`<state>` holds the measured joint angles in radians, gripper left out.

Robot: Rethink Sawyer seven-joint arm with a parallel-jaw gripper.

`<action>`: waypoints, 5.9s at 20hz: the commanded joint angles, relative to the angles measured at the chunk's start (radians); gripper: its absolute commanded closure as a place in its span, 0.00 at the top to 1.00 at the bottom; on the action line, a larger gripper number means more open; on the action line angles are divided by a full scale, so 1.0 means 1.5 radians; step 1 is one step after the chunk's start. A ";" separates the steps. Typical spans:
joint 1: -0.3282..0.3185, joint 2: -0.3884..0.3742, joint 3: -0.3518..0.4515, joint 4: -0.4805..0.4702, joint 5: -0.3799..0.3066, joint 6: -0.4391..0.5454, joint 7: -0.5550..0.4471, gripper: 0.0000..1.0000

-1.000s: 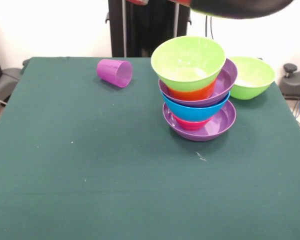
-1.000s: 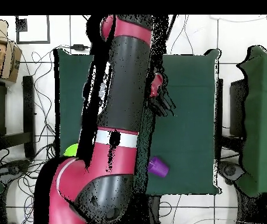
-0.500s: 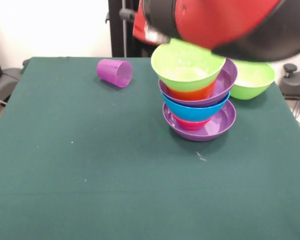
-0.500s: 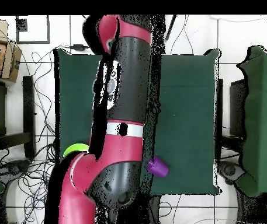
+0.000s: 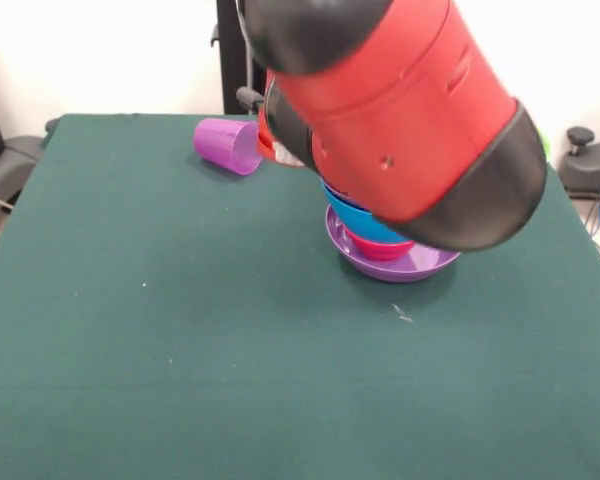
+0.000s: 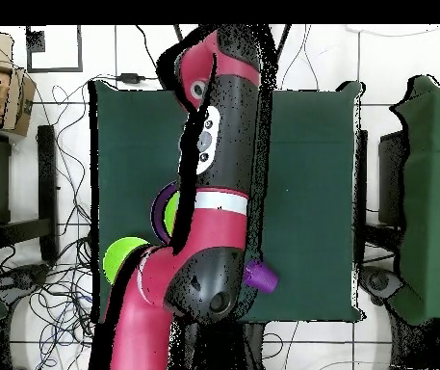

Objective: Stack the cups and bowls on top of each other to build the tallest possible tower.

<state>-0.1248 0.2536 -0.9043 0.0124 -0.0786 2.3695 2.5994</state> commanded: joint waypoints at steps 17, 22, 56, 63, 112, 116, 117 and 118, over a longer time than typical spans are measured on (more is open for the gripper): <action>-0.051 0.043 -0.138 -0.035 0.167 0.056 0.132 1.00; -0.068 0.046 -0.210 -0.050 0.163 0.112 -0.078 1.00; -0.227 0.106 -0.431 -0.106 0.266 0.121 -0.442 1.00; -0.233 0.120 -0.492 -0.110 0.323 0.153 -0.495 1.00; -0.221 0.125 -0.722 -0.021 0.683 0.051 -0.328 1.00; -0.215 0.127 -0.701 0.006 0.656 0.047 -0.331 1.00; -0.219 0.131 -0.701 0.006 0.663 0.030 -0.335 1.00; -0.221 0.133 -0.701 0.005 0.669 0.015 -0.340 1.00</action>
<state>-0.4565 0.4071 -1.9259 -0.0399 0.8700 2.3951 1.8917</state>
